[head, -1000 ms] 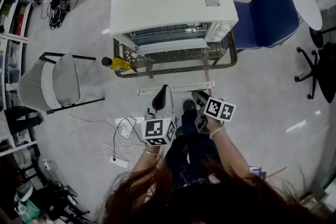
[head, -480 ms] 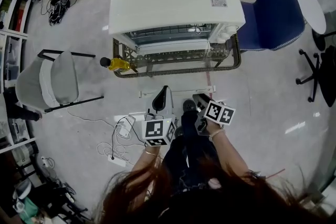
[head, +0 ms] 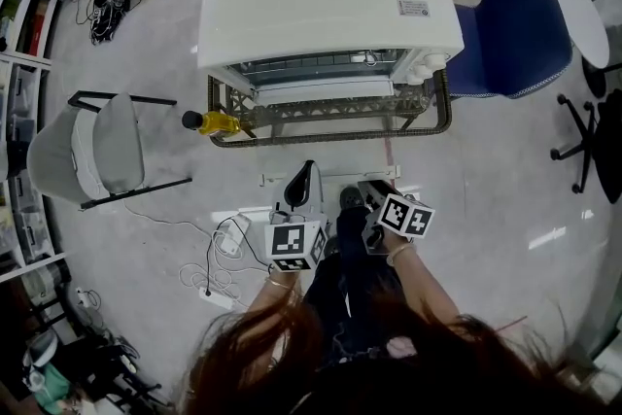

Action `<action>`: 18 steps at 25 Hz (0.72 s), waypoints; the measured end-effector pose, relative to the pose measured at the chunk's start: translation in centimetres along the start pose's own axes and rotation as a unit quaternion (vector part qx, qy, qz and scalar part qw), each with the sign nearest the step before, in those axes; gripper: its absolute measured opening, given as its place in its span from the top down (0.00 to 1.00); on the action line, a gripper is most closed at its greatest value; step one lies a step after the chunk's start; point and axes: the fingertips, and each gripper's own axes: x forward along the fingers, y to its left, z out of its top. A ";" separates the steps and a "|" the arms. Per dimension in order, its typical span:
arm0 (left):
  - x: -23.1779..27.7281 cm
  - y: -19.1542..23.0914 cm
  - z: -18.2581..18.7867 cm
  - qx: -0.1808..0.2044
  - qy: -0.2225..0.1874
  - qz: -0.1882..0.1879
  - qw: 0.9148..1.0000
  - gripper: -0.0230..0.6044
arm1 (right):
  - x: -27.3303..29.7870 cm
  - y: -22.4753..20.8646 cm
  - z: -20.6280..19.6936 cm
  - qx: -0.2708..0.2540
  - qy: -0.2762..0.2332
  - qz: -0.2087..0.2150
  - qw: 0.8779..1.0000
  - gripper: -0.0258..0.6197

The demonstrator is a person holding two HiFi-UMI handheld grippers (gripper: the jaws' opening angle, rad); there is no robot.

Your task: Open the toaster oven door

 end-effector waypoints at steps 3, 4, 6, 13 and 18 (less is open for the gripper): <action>0.3 0.1 -0.2 0.001 0.003 0.000 1.000 0.94 | 0.3 -0.3 -0.1 -0.009 0.005 0.001 1.000 0.72; 0.4 0.2 -0.3 0.001 0.004 0.000 1.000 0.94 | 0.3 -0.4 -0.1 -0.012 0.006 0.001 1.000 0.72; 0.6 0.3 -0.6 0.002 0.006 0.000 1.000 0.94 | 0.6 -0.6 -0.2 -0.015 0.008 0.000 1.000 0.72; 1.2 0.5 -1.1 0.006 0.012 -0.003 1.000 0.94 | 1.2 -1.0 -0.5 -0.028 0.016 -0.004 0.999 0.73; 1.8 0.5 -1.4 0.010 0.012 -0.006 1.000 0.94 | 1.6 -1.5 -0.5 -0.039 0.020 -0.012 0.999 0.73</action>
